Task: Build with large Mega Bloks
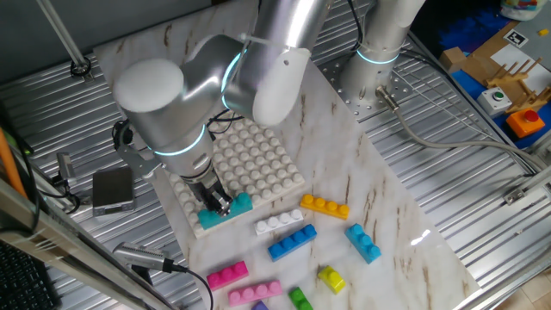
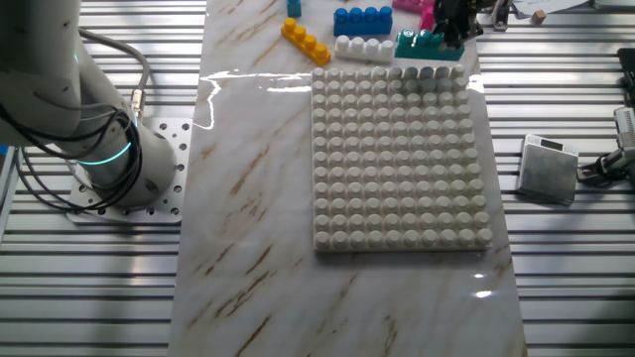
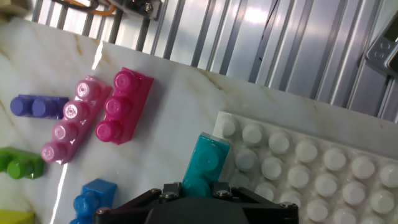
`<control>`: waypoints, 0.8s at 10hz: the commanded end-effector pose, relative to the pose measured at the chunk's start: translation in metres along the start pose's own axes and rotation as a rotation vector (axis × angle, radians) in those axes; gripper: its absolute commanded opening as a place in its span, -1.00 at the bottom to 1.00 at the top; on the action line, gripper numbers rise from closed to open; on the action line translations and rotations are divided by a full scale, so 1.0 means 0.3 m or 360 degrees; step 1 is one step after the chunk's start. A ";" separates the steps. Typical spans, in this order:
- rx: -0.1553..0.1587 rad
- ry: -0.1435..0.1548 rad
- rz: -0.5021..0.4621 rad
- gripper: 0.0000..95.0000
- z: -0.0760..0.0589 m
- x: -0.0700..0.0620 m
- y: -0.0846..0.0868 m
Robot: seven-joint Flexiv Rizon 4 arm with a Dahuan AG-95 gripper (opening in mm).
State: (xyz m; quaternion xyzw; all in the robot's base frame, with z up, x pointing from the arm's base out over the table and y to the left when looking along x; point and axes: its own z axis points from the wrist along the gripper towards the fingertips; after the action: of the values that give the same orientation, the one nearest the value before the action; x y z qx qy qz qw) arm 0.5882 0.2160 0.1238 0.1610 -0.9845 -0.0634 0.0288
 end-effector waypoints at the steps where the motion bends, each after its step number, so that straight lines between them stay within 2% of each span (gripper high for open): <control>1: 0.0039 -0.0004 0.0049 -1.00 0.000 0.002 -0.002; 4: 0.0076 -0.0029 0.0105 -1.00 0.000 0.002 -0.002; 6: 0.0082 -0.0053 0.0103 -1.00 0.000 0.002 -0.002; 8: 0.0082 -0.0057 0.0102 -1.00 0.000 0.002 -0.002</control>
State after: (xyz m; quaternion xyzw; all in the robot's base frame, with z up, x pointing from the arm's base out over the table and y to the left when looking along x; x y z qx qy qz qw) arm 0.5867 0.2152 0.1241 0.1289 -0.9908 -0.0399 0.0081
